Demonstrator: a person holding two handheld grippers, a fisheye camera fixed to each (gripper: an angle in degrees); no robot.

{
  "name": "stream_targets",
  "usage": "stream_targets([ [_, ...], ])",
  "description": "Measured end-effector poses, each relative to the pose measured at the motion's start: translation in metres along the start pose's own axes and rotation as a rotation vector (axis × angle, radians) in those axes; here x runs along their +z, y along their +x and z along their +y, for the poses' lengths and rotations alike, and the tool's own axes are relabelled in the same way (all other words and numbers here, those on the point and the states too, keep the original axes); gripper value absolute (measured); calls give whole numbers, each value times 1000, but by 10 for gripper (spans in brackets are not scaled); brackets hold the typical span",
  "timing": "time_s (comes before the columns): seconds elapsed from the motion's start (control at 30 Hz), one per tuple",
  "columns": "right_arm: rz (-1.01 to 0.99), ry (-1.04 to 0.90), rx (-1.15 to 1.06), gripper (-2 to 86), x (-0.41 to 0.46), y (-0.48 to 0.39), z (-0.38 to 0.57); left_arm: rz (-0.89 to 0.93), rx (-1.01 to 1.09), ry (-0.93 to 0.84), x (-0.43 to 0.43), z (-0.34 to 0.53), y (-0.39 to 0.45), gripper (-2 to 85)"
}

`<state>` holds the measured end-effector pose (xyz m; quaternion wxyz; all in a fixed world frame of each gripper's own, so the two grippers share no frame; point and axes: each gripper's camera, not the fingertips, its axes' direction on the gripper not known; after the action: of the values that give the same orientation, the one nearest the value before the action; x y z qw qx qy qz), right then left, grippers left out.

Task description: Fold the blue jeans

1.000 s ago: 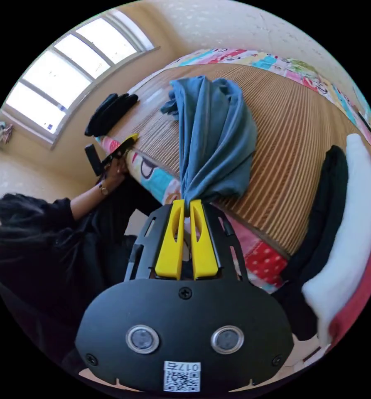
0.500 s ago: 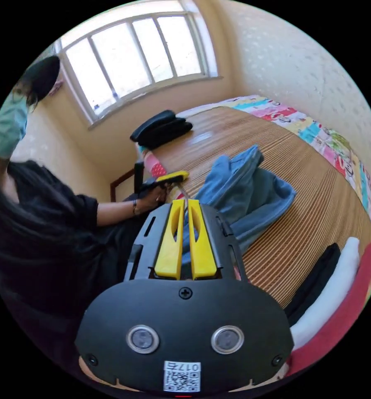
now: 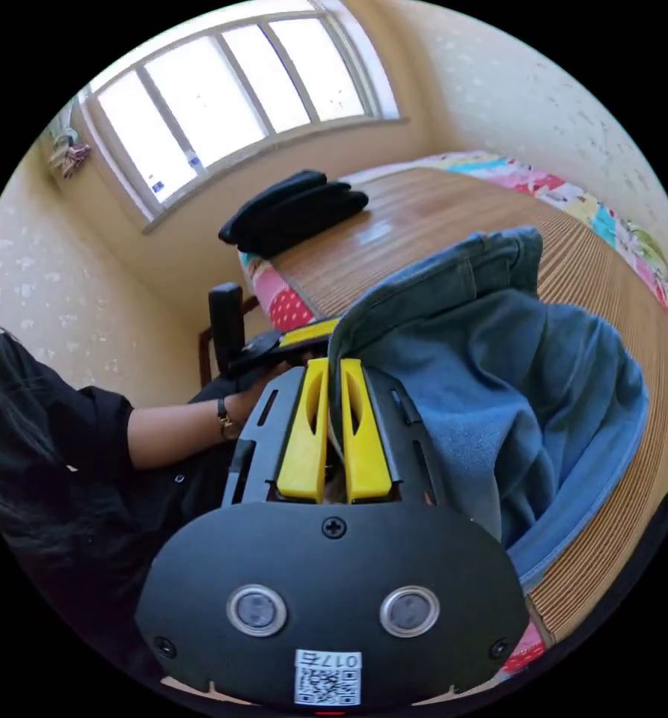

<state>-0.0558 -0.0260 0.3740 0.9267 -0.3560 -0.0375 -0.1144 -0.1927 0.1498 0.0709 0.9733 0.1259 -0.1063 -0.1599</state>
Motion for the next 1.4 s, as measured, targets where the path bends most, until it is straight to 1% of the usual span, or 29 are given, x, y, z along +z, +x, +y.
stream_targets([
  [0.03, -49, -103, 24, 31, 11, 1, 6, 2, 1, 0, 1, -1, 1, -10],
  [0.1, -105, -153, 1, 31, 7, 4, 20, 10, -1, 0, 3, -4, 7, -10],
  [0.17, -156, -120, -48, 32, -20, 11, 32, 10, -1, 1, 5, -7, 11, -10],
  [0.27, -211, -7, -24, 43, -83, 40, 41, 9, -1, 3, 9, -11, 19, -9],
  [0.33, -113, 147, 92, 77, -136, 78, 47, 12, -7, 2, 10, -15, 23, -8],
  [0.37, -73, 178, 137, 88, -146, 88, 48, 19, -20, 1, 11, -18, 26, -7],
  [0.43, 89, 246, 336, 114, -175, 133, 52, 44, -71, -15, 11, -27, 27, -2],
  [0.5, 175, 283, 444, 120, -185, 160, 57, 168, -225, -18, 2, -39, 18, 31],
  [0.53, 195, 302, 507, 122, -188, 175, 61, 201, -269, 6, -4, -40, 15, 51],
  [0.57, 191, 304, 533, 123, -189, 181, 62, 265, -349, 80, -17, -44, 12, 85],
  [0.6, 168, 302, 588, 125, -188, 193, 65, 291, -411, 153, -32, -50, 13, 114],
  [0.67, 142, 288, 618, 128, -184, 202, 68, 252, -431, 182, -46, -70, 29, 124],
  [0.73, 169, 256, 644, 134, -177, 205, 69, 171, -390, 116, -43, -99, 54, 130],
  [0.77, 176, 248, 648, 135, -175, 206, 69, 133, -344, 45, -31, -120, 73, 140],
  [0.83, 184, 241, 679, 135, -168, 208, 71, 116, -272, -61, -3, -143, 97, 155],
  [0.87, 187, 245, 696, 132, -167, 209, 72, 106, -247, -144, 23, -153, 110, 156],
  [0.9, 199, 262, 753, 127, -166, 211, 78, 57, -260, -253, 50, -157, 117, 151],
  [0.93, 177, 285, 797, 111, -165, 212, 84, 25, -271, -319, 64, -157, 120, 128],
  [0.97, 147, 296, 806, 103, -164, 213, 86, -12, -286, -416, 83, -157, 123, 81],
  [1.0, 80, 308, 808, 64, -163, 212, 90, -4, -319, -422, 84, -157, 124, 36],
  [1.03, 35, 309, 810, 40, -164, 210, 94, 29, -336, -397, 78, -157, 125, 14],
  [1.1, 4, 330, 807, 29, -178, 199, 101, 212, -419, -261, 42, -162, 120, 1],
  [1.13, -25, 429, 770, 24, -203, 183, 109, 263, -441, -232, 32, -164, 117, -1],
  [1.17, -47, 494, 738, 22, -218, 174, 113, 375, -469, -178, 14, -169, 114, -3],
  [1.2, -103, 622, 677, 20, -251, 155, 124, 462, -487, -123, -4, -176, 112, -5],
  [1.23, -156, 721, 621, 18, -284, 137, 134, 488, -491, -97, -13, -180, 112, -5],
  [1.3, -177, 834, 549, 17, -327, 112, 148, 602, -452, -18, -48, -202, 124, -7],
  [1.33, -187, 911, 489, 17, -355, 96, 156, 621, -431, -6, -55, -208, 130, -7],
  [1.4, -239, 1004, 398, 16, -393, 73, 166, 657, -346, 44, -85, -233, 157, -7],
])
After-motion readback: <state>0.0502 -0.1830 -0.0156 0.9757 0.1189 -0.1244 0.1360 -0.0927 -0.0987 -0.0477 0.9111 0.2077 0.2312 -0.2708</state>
